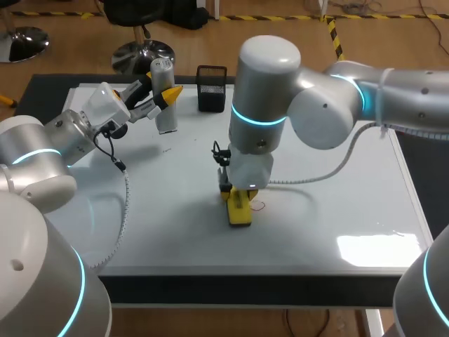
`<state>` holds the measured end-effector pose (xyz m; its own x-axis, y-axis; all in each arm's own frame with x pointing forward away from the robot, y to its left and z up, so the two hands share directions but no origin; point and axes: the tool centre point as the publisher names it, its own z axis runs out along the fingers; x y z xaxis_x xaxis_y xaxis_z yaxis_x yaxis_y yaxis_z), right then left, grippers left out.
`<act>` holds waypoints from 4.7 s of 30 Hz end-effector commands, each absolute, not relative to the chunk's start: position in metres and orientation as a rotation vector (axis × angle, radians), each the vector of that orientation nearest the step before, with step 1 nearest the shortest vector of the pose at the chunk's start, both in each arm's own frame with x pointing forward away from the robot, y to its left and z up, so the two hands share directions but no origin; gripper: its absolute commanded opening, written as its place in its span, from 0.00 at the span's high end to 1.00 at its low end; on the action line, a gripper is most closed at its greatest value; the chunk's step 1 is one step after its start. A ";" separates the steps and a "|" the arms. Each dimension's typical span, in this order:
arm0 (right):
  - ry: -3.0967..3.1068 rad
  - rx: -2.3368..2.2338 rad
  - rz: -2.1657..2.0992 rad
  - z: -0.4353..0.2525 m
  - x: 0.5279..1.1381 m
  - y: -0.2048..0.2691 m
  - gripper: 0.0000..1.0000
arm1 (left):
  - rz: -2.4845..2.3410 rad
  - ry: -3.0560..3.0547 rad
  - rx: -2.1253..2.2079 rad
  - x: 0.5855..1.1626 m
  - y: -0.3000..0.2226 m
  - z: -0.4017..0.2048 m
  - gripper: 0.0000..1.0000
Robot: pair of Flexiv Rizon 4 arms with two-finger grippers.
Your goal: Pick up the inspection probe, press it on each red-marked spot on the whiteboard one by one, put down the probe, pick up the eraser, and wipe off all the red marks.
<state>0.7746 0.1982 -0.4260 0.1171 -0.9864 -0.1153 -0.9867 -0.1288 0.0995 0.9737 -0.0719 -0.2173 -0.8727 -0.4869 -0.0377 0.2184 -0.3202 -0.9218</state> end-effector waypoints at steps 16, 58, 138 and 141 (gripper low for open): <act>2.101 -2.365 0.223 -0.441 0.777 0.187 1.00 | -2.224 1.493 -0.341 0.975 -0.072 -0.217 1.00; 2.288 -2.276 0.198 -0.464 0.772 0.111 1.00 | -2.224 1.493 -0.341 0.975 -0.072 -0.217 1.00; 2.234 -2.228 -0.053 -0.332 1.005 0.015 1.00 | -2.224 1.493 -0.341 0.975 -0.072 -0.217 1.00; 2.245 -2.233 -0.056 -0.333 1.019 0.013 1.00 | -2.224 1.493 -0.341 0.975 -0.072 -0.217 1.00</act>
